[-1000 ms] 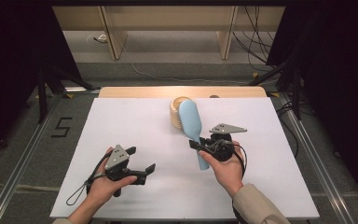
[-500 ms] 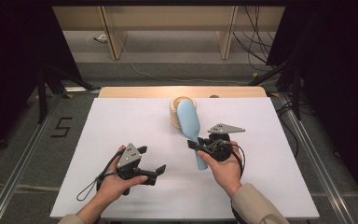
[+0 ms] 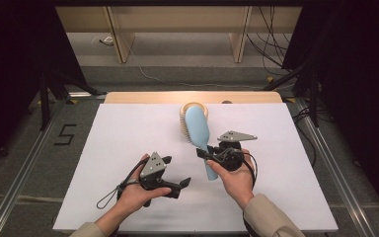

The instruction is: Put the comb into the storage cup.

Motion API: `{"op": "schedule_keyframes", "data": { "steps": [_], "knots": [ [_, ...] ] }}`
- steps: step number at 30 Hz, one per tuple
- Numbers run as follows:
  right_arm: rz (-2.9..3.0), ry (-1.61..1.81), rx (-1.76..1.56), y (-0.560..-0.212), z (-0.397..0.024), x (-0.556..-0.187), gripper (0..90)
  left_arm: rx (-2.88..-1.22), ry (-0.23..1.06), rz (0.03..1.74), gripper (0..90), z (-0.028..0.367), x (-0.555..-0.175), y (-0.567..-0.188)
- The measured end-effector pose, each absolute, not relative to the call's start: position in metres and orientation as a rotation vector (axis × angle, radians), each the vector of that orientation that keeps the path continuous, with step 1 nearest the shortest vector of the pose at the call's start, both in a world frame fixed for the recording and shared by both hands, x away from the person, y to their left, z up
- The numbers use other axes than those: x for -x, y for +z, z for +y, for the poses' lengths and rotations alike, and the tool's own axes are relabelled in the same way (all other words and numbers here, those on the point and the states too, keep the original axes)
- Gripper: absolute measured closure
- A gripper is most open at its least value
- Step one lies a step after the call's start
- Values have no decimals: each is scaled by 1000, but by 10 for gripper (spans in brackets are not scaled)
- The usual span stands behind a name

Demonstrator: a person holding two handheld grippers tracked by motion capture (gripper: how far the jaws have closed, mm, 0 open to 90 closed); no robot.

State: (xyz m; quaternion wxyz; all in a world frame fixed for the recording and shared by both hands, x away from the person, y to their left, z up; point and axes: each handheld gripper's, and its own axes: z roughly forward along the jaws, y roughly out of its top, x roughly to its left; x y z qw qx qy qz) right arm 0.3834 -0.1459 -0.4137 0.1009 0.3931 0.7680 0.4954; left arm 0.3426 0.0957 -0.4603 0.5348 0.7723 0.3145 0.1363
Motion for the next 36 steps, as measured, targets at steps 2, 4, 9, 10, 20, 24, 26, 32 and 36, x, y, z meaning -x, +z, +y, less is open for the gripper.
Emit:
{"op": "schedule_keyframes", "data": {
  "steps": [2,4,9,10,20,24,26,32,36],
  "knots": [
    [2270,1465,-1159,-414,-145,-383,703,-1838,316,744,22,92,-343,-460],
    [2270,1467,-1157,-414,-145,-383,703,-1836,310,740,23,89,-344,-459],
    [2271,1470,-1153,-414,-143,-383,703,-1848,286,720,25,78,-344,-460],
    [2276,1469,-1153,-414,-142,-382,703,-1848,282,717,25,76,-344,-460],
    [2279,1468,-1148,-414,-139,-382,704,-1845,261,706,26,62,-346,-461],
    [2282,1469,-1144,-414,-138,-382,704,-1844,256,709,30,59,-348,-461],
    [2282,1469,-1145,-414,-138,-382,703,-1836,246,707,32,57,-349,-461],
    [2281,1471,-1148,-414,-138,-382,703,-1828,232,711,39,54,-351,-462],
    [2281,1472,-1149,-415,-137,-382,704,-1823,225,712,43,52,-351,-462]
  ]
}}
